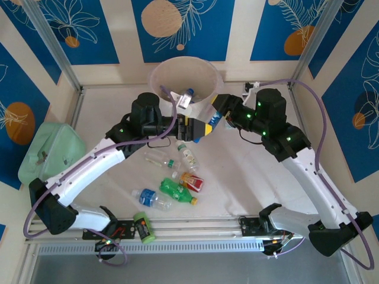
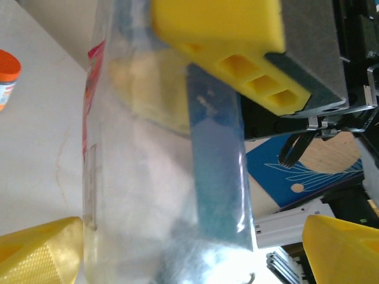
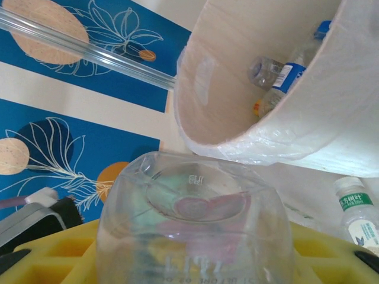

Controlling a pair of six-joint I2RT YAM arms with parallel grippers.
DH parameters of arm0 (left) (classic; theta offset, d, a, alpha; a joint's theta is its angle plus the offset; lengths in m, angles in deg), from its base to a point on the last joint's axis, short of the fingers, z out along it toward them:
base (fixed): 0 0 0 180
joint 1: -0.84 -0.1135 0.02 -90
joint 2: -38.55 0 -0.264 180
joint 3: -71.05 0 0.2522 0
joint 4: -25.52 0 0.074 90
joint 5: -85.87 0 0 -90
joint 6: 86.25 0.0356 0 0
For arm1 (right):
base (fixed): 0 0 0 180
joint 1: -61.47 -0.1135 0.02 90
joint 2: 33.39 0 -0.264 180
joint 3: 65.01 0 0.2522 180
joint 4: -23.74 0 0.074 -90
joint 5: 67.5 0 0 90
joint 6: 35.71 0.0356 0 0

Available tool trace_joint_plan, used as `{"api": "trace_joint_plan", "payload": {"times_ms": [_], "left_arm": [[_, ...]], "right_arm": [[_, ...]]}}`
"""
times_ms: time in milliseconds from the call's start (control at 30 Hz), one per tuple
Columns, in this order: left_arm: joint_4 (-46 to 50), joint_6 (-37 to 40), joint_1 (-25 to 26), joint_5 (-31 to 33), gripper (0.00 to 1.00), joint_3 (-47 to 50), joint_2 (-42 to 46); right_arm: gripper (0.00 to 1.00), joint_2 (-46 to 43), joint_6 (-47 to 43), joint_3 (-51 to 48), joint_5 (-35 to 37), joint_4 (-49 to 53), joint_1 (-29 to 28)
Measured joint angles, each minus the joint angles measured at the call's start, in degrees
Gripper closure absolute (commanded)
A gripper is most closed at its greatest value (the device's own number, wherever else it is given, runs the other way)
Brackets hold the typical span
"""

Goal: Put the plastic bottles in the bin

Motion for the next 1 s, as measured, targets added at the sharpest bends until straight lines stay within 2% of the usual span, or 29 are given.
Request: {"api": "trace_joint_plan", "payload": {"times_ms": [267, 833, 900, 967, 1000], "left_arm": [[4.39, 4.44, 0.96, 3.23, 0.25, -1.22, -0.48], [6.95, 7.50, 1.44, 7.13, 0.48, -2.43, -0.63], [7.41, 7.52, 1.55, 7.61, 0.49, -2.80, -0.63], [7.65, 7.56, 1.66, 8.22, 0.49, -3.08, -0.63], [7.93, 7.56, 1.66, 8.79, 0.49, -3.30, -0.66]], "right_arm": [[0.48, 0.61, 0.02, 0.46, 0.24, 1.05, -0.52], [0.47, 1.68, 0.04, 1.25, 1.31, 1.05, -1.29], [0.40, 1.68, 0.09, 1.25, 1.33, 0.87, -1.29], [0.20, 1.68, 0.26, 1.31, 1.62, 1.05, -1.29], [0.14, 1.70, -0.15, 1.36, 1.84, 1.22, -1.29]]}}
